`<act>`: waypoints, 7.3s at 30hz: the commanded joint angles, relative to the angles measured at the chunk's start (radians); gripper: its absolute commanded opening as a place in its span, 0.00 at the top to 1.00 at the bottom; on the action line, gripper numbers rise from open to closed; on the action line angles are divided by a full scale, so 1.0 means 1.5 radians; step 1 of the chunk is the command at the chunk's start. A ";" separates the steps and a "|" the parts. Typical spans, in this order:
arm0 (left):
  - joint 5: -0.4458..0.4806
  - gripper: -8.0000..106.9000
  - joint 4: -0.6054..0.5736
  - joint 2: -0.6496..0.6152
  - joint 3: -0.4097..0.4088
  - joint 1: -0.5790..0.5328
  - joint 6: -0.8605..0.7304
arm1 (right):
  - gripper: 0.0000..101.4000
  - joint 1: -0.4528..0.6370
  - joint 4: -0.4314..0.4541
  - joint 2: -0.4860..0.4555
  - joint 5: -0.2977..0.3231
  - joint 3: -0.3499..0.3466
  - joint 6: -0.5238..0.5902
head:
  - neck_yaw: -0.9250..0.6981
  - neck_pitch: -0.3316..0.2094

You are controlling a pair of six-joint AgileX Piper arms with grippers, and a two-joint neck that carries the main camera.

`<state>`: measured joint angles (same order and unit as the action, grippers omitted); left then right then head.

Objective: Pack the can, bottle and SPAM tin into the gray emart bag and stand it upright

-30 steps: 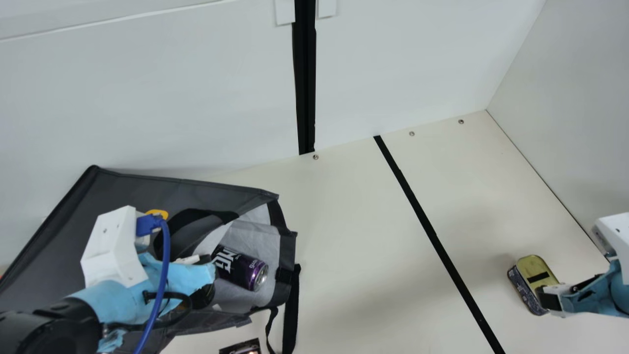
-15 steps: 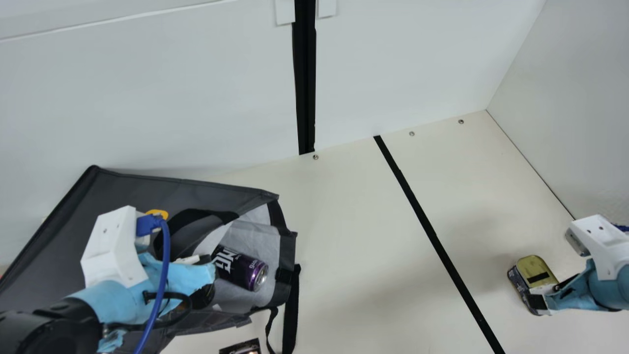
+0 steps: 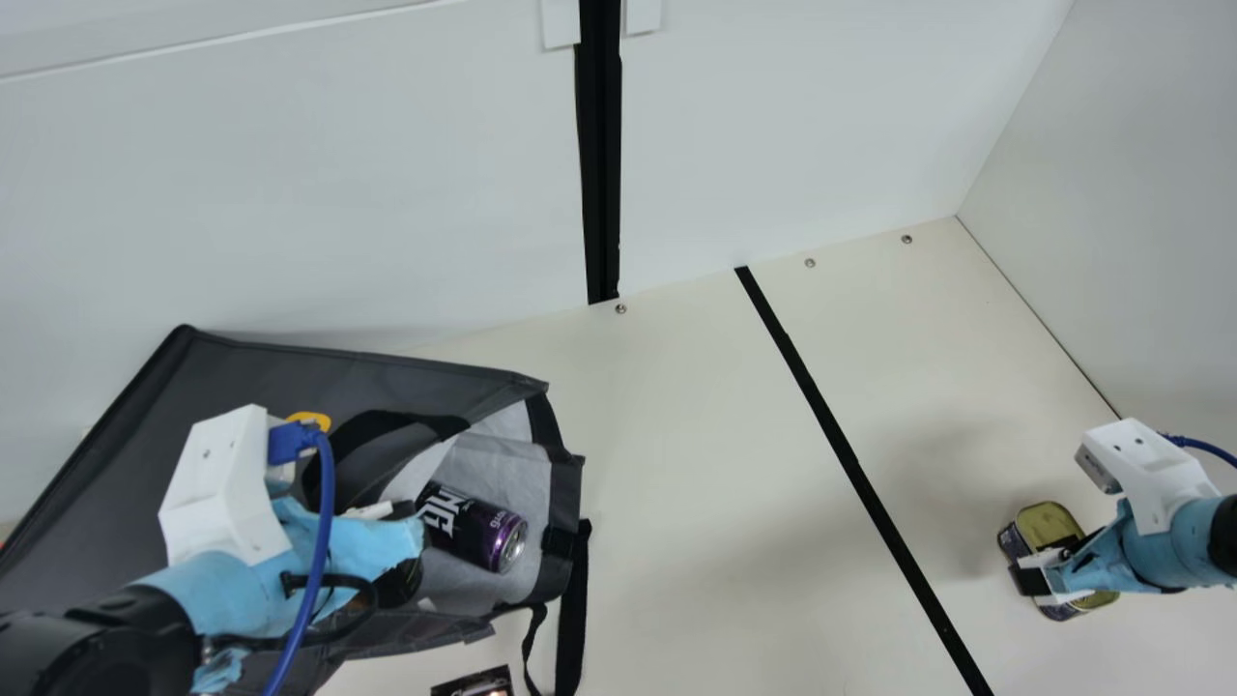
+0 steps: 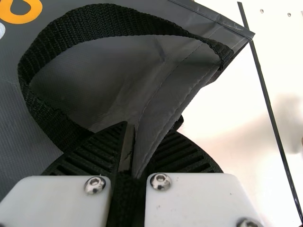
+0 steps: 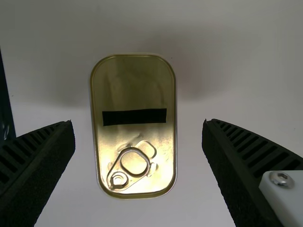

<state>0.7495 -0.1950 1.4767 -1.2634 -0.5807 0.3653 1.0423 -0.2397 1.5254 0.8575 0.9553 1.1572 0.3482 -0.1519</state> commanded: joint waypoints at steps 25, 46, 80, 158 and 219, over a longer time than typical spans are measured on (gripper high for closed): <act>0.000 1.00 0.000 0.000 0.000 0.000 0.000 | 1.00 -0.062 -0.025 0.009 -0.016 0.018 0.003 | 0.001 -0.015; 0.000 1.00 0.000 0.000 0.000 0.000 0.000 | 1.00 -0.219 0.001 -0.122 0.028 0.016 -0.053 | 0.001 -0.015; 0.000 1.00 0.000 0.000 0.000 0.000 0.000 | 1.00 -0.612 0.020 -0.230 0.079 0.003 -0.161 | 0.001 -0.015; 0.000 1.00 0.000 0.000 0.000 0.000 0.000 | 1.00 -0.814 -0.610 -0.111 -0.103 -0.083 0.306 | 0.001 -0.015; 0.000 1.00 0.000 0.000 0.000 0.000 0.000 | 0.77 -0.971 -0.647 0.214 -0.240 0.208 0.222 | 0.001 -0.015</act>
<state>0.7495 -0.1950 1.4767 -1.2634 -0.5807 0.3653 -0.4153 -1.2122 1.8485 0.4957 1.2672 1.4913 0.3467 -0.1519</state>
